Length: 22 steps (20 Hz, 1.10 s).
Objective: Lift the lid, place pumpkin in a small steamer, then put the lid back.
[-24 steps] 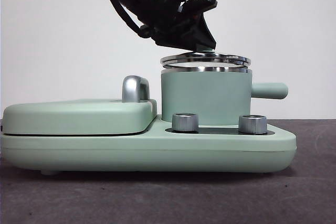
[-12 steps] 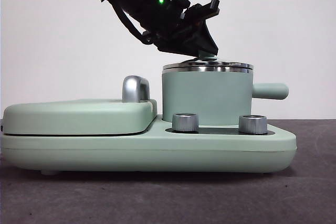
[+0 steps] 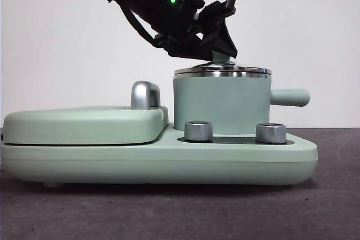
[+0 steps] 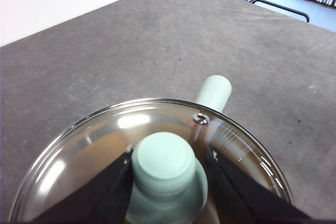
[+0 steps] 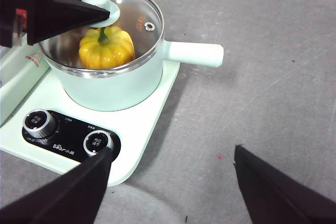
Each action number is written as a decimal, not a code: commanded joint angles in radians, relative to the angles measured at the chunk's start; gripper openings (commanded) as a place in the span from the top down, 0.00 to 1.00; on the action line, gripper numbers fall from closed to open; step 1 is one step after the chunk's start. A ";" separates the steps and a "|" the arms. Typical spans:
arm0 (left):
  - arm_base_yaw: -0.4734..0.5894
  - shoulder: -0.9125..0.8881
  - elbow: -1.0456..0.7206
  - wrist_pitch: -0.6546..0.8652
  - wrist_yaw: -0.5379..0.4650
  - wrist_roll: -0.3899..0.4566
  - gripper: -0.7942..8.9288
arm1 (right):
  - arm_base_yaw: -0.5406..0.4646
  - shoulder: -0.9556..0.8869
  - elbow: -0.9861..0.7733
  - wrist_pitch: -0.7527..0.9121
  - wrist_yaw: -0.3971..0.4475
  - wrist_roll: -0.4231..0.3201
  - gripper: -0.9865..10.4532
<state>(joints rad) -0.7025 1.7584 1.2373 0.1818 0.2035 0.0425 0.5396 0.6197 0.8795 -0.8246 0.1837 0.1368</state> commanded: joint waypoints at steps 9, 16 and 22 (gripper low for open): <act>0.069 -0.134 0.024 -0.222 0.014 -0.225 0.69 | 0.007 0.032 0.005 0.012 0.000 0.007 0.60; 0.145 -0.254 0.008 -0.438 0.014 -0.173 0.69 | 0.007 0.186 0.005 0.043 -0.056 -0.057 0.60; 0.226 -0.402 -0.110 -0.455 0.014 -0.164 0.69 | 0.008 0.312 0.005 0.198 -0.089 -0.082 0.60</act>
<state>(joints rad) -0.4702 1.3449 1.1183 -0.2802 0.2138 -0.1375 0.5415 0.9260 0.8795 -0.6342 0.0963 0.0662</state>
